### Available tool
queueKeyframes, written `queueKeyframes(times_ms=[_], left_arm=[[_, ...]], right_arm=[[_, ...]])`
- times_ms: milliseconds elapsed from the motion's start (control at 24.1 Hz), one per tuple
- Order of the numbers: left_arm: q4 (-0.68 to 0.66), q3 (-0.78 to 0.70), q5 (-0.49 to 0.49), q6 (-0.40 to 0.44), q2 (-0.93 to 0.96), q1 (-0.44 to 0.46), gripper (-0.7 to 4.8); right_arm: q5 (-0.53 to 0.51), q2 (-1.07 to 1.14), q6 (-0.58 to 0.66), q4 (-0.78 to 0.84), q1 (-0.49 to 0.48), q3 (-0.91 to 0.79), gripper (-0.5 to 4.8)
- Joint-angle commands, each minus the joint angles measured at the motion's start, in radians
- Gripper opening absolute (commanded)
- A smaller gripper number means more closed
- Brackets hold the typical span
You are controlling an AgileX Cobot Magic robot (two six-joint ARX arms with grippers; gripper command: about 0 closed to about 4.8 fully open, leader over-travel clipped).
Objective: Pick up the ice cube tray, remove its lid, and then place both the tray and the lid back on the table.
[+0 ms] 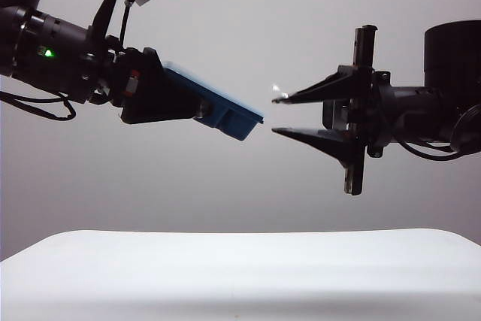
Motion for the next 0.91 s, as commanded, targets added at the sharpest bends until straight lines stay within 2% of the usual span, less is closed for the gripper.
queueKeyframes(times_ms=[42,166,208,291,415,540,623,914], left_arm=[[0.023,0.003,-0.001,0.004,-0.001,0.000,2.67],[0.024,0.003,-0.001,0.004,0.000,0.000,2.67],[0.025,0.003,-0.001,0.005,0.004,0.000,2.67],[0.024,0.003,0.000,0.004,0.007,0.000,2.67],[0.024,0.002,0.002,0.004,0.013,0.000,2.67],[0.024,0.002,0.002,0.004,0.016,0.000,2.67],[0.025,0.002,0.002,0.004,0.016,0.000,2.67],[0.024,0.002,0.026,0.003,0.016,0.000,2.67]], right_arm=[[-0.002,-0.006,0.007,0.010,0.012,0.000,1.43],[0.002,-0.006,0.011,0.010,0.027,0.000,1.31],[0.002,-0.005,0.011,0.010,0.037,0.000,1.03],[0.005,-0.005,0.011,0.010,0.037,0.000,1.02],[0.006,-0.005,0.010,0.011,0.038,0.000,0.47],[0.003,-0.005,0.010,0.018,0.038,0.000,0.30],[0.002,-0.005,0.009,0.017,0.038,0.000,-0.05],[0.006,-0.005,0.001,0.018,0.038,0.000,-0.04]])
